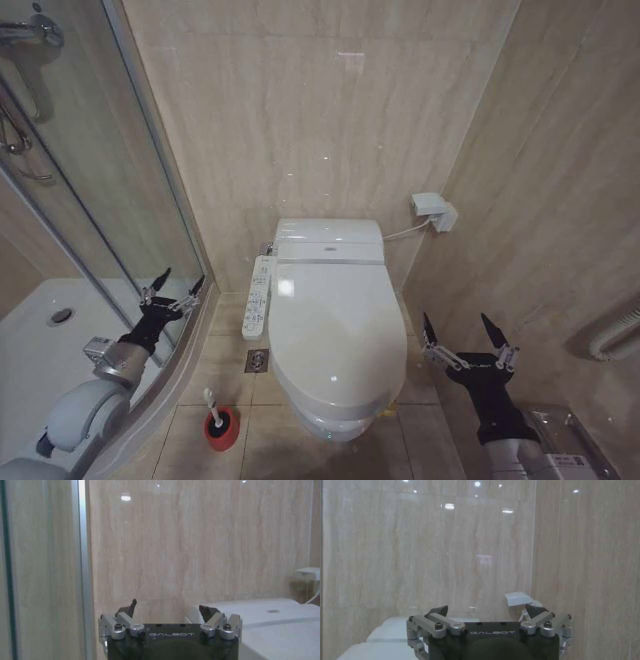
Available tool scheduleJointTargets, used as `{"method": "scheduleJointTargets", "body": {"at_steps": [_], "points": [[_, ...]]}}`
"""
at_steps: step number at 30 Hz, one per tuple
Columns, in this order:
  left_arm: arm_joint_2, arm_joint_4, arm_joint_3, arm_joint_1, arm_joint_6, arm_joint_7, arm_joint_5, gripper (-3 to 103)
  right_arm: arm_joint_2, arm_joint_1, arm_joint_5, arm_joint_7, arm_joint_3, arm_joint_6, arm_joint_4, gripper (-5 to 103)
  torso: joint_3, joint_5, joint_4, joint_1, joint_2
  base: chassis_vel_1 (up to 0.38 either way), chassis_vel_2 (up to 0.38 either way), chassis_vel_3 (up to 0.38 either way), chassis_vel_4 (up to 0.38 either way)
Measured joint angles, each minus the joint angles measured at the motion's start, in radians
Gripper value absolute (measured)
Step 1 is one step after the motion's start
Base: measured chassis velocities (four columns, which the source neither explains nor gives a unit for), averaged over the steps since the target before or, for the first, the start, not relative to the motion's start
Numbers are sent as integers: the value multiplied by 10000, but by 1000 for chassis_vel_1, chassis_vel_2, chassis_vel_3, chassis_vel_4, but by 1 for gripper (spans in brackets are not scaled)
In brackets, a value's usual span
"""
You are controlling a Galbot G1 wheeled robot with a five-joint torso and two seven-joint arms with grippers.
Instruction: Open the toilet lid, clean the toilet bowl with a toilet brush, close the toilet lid, and flush.
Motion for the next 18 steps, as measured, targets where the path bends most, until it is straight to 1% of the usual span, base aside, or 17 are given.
{"method": "scheduleJointTargets", "body": {"at_steps": [1, 2, 4, 6, 7, 12, 13, 18], "points": [[52, 230, 106, -158, -74, 128, -54, 88, 0, -1, 0, 1, 2, 1, 0, 100, 0, -2, 3, -1, 0, 0, 0, 0, 0], [106, 387, 163, -294, -121, 187, -97, 88, 0, 0, 0, 1, 2, 1, -1, 100, -1, 6, 4, -1, 0, 0, 0, 0, 0], [191, 625, 249, -542, -148, 272, -200, 88, 0, 0, 0, 1, 2, 0, 0, 100, -1, 3, 0, -1, 0, 0, 0, 0, 0], [227, 697, 274, -633, -150, 300, -245, 88, 0, 0, -1, 1, 2, 1, -1, 100, 0, 3, 0, -1, 0, 0, 0, 0, 0], [259, 753, 298, -716, -152, 330, -282, 85, 0, 0, 0, 1, 2, 1, -1, 100, 0, 4, 1, -1, 0, 0, 0, 0, 0], [482, 1337, 598, -1464, -206, 477, -579, 85, 0, 0, 0, 1, 2, 1, 0, 100, 0, 5, 0, -1, 0, 0, 0, 0, 0], [527, 1503, 707, -1660, -230, 517, -662, 77, 0, 0, 0, 1, 2, 1, 0, 100, -1, 4, 0, -1, 0, 0, 0, 0, 0], [664, 2043, 1066, -2232, -351, 752, -864, 77, 0, 0, 0, 1, 2, 0, 0, 100, 0, 3, 0, -1, 0, 0, 0, 0, 0]]}}
